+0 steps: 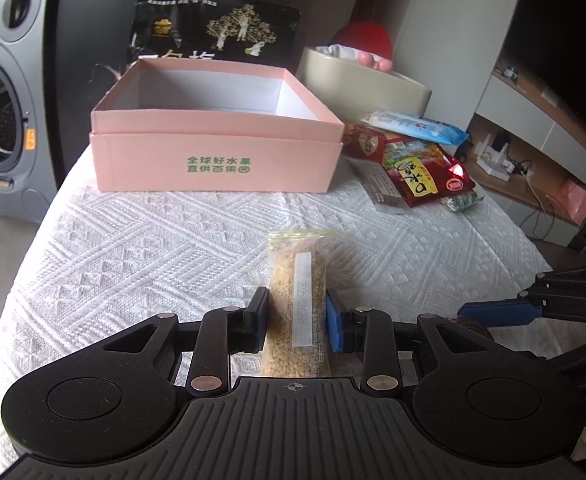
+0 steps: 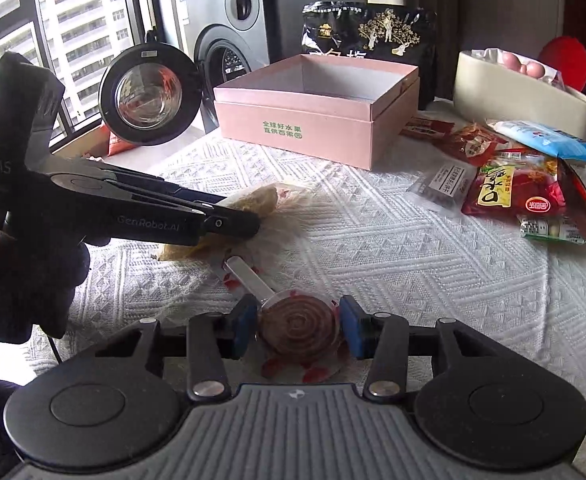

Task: Organize snacks
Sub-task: 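Lift the rice bar with the left tool while the right lifts the lollipop, then lower both snacks into the pink box and open both tools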

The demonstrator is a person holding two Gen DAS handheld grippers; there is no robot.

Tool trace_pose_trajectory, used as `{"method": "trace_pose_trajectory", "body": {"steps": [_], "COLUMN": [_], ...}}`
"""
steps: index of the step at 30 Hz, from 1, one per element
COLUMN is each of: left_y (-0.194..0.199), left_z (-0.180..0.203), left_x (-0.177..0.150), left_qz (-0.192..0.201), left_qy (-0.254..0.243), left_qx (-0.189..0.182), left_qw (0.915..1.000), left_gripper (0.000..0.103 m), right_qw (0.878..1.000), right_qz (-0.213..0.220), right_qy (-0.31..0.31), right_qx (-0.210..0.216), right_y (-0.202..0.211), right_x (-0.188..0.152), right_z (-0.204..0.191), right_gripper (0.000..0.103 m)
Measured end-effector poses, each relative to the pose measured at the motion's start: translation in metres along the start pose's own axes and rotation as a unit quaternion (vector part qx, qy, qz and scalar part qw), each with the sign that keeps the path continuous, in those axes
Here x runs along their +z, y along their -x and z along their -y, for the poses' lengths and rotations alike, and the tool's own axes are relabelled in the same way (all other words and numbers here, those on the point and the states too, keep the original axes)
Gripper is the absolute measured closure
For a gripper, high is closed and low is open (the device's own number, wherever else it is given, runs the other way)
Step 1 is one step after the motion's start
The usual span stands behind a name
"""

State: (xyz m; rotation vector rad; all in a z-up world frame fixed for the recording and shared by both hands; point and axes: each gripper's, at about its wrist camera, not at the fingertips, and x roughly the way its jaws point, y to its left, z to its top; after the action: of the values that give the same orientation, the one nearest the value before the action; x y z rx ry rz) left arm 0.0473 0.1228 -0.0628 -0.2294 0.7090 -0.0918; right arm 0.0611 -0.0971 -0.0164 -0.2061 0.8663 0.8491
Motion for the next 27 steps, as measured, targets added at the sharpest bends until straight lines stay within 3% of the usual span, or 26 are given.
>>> {"method": "trace_pose_trajectory", "body": {"steps": [3, 6, 11, 15, 18, 21, 24, 27], "left_y": [0.014, 0.031, 0.030, -0.013, -0.055, -0.074, -0.070, -0.066], "left_z": [-0.011, -0.021, -0.033, -0.047, -0.070, -0.084, -0.080, -0.071], "left_x": [0.006, 0.034, 0.102, 0.146, 0.168, 0.169, 0.165, 0.162], "left_qz": [0.020, 0.053, 0.104, 0.078, 0.028, 0.010, 0.033, 0.050], "left_qy": [0.022, 0.029, 0.003, 0.006, 0.044, 0.085, 0.074, 0.057], "left_qx": [0.005, -0.009, 0.019, 0.068, 0.030, 0.007, 0.005, 0.013], "left_qw": [0.9995, 0.9981, 0.9943, 0.9947, 0.9982, 0.9963, 0.9967, 0.9970], "left_gripper": [0.069, 0.069, 0.069, 0.069, 0.068, 0.071, 0.071, 0.071], "right_qw": [1.000, 0.998, 0.989, 0.987, 0.989, 0.988, 0.986, 0.984], "right_qz": [0.019, 0.064, 0.139, 0.143, 0.123, 0.123, 0.124, 0.098], "right_qy": [-0.006, -0.014, -0.045, -0.078, -0.078, -0.086, -0.093, -0.116], "right_qx": [0.006, 0.009, -0.017, -0.010, -0.010, -0.039, -0.064, -0.095], "right_y": [0.019, 0.041, 0.037, -0.015, -0.060, -0.074, -0.076, -0.088], "right_x": [0.010, 0.039, 0.122, 0.188, 0.223, 0.232, 0.223, 0.212], "right_z": [0.003, 0.011, 0.033, 0.052, 0.059, 0.072, 0.097, 0.134], "right_gripper": [0.058, 0.058, 0.058, 0.058, 0.054, 0.050, 0.042, 0.041]}}
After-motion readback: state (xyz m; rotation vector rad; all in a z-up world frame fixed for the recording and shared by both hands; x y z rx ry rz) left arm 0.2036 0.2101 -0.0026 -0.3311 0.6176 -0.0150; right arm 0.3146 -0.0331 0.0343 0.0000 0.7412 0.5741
